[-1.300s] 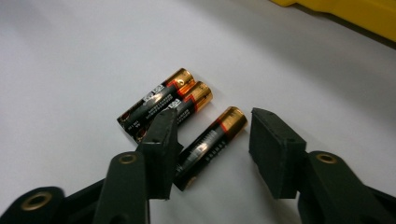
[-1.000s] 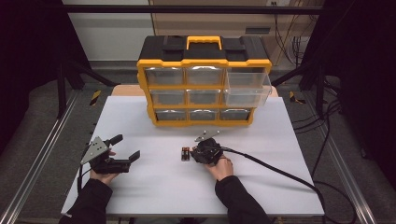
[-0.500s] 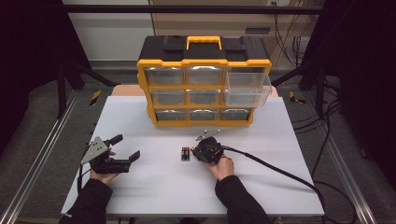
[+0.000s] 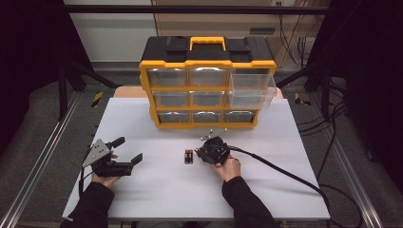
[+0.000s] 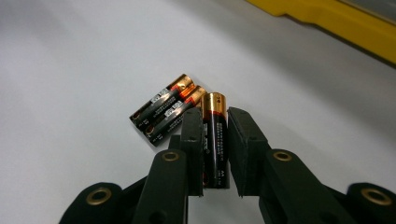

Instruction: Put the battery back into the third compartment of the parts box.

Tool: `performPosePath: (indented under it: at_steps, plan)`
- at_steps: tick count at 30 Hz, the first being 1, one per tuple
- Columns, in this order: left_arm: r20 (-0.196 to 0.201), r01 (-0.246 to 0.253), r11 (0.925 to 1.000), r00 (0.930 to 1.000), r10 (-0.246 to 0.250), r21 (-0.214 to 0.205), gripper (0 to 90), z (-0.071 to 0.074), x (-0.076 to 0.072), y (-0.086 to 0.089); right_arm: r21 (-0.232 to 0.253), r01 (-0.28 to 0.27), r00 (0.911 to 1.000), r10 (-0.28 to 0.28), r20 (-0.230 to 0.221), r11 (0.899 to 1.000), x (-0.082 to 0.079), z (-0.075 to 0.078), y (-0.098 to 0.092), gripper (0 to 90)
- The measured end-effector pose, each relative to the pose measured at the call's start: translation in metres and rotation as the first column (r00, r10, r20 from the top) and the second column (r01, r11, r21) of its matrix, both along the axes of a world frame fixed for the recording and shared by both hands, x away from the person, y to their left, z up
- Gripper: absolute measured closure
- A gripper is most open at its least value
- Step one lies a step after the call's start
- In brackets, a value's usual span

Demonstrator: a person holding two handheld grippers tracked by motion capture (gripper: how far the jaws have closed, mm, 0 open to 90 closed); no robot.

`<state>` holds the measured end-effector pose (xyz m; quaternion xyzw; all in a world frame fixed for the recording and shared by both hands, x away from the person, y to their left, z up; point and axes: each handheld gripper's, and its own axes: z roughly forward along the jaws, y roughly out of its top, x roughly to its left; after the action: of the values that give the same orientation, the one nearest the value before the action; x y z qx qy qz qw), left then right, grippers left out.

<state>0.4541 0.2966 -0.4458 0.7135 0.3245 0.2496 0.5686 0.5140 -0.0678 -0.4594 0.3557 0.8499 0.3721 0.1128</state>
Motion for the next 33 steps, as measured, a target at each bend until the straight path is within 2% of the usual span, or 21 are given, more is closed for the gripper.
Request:
performPosePath:
  at_steps: [10,16,20,21,24,28,33]
  plan:
    - [-0.003,-0.001,1.0,1.0,0.001,0.004,2.0,0.0,0.0,-0.001,0.038,-0.027,0.9989,0.025,0.039,0.999,-0.011,0.026,-0.009,77.1]
    - [-0.002,-0.002,1.0,1.0,0.002,0.006,2.0,0.0,0.0,-0.001,0.074,-0.043,0.9954,0.036,0.089,0.996,-0.02,0.05,-0.019,77.0]
    - [-0.003,-0.003,1.0,1.0,0.003,0.007,2.0,-0.001,0.0,-0.001,0.097,-0.051,0.9941,0.041,0.101,0.994,-0.025,0.062,-0.025,77.0]
    - [-0.003,-0.002,1.0,1.0,0.002,0.007,2.0,-0.001,0.0,-0.001,0.11,-0.054,0.9925,0.042,0.115,0.992,-0.028,0.07,-0.029,77.0]
    - [-0.004,-0.001,1.0,1.0,0.001,0.008,2.0,-0.001,0.0,-0.001,0.121,-0.056,0.9913,0.041,0.125,0.991,-0.032,0.077,-0.033,77.1]
    - [-0.005,-0.001,0.9999,1.0,0.001,0.01,2.0,-0.001,0.0,-0.001,0.117,-0.066,0.9853,0.047,0.164,0.991,-0.04,0.094,-0.039,77.0]
    - [-0.004,0.0,1.0,1.0,0.0,0.008,2.0,-0.001,0.0,-0.001,0.129,-0.083,0.9802,0.057,0.19,0.988,-0.044,0.109,-0.042,77.0]
